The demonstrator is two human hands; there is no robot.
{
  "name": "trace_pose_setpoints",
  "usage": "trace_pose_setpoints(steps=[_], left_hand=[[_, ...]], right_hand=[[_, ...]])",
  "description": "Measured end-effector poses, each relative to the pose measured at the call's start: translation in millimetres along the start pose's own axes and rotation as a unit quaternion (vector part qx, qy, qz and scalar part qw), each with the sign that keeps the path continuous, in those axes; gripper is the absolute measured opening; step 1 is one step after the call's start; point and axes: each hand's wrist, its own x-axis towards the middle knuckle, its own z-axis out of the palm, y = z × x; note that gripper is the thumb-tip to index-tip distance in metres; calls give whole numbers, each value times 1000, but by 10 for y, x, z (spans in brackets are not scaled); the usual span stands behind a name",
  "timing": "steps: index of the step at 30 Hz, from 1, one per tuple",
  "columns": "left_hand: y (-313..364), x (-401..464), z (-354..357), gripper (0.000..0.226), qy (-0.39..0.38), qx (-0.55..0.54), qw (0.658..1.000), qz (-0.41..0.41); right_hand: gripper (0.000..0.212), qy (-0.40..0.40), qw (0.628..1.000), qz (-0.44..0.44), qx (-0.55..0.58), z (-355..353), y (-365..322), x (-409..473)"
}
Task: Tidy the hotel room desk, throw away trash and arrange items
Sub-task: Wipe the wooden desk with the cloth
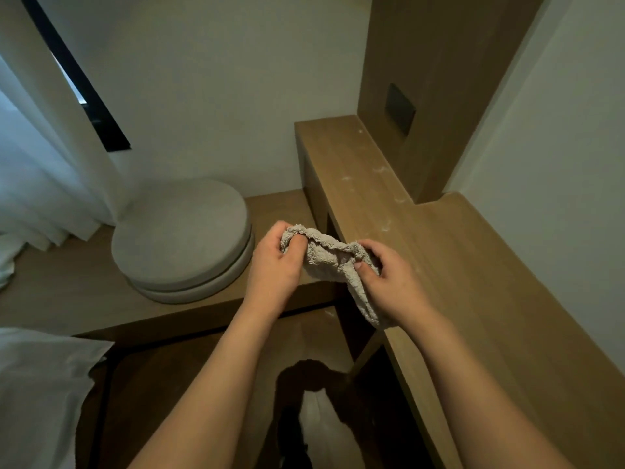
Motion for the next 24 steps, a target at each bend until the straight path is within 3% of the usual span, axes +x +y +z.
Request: trace_pose_setpoints(steps=[11, 21, 24], left_hand=[[-162, 1734, -2, 14, -9, -42, 999, -24], [-165, 3240, 298, 13, -36, -1, 998, -43], [-96, 3639, 373, 14, -42, -31, 997, -59]], right_hand=[[30, 0, 998, 41, 38, 309, -202, 1574], [27, -33, 989, 62, 127, 311, -83, 3163], [25, -33, 976, 85, 197, 319, -81, 3493]])
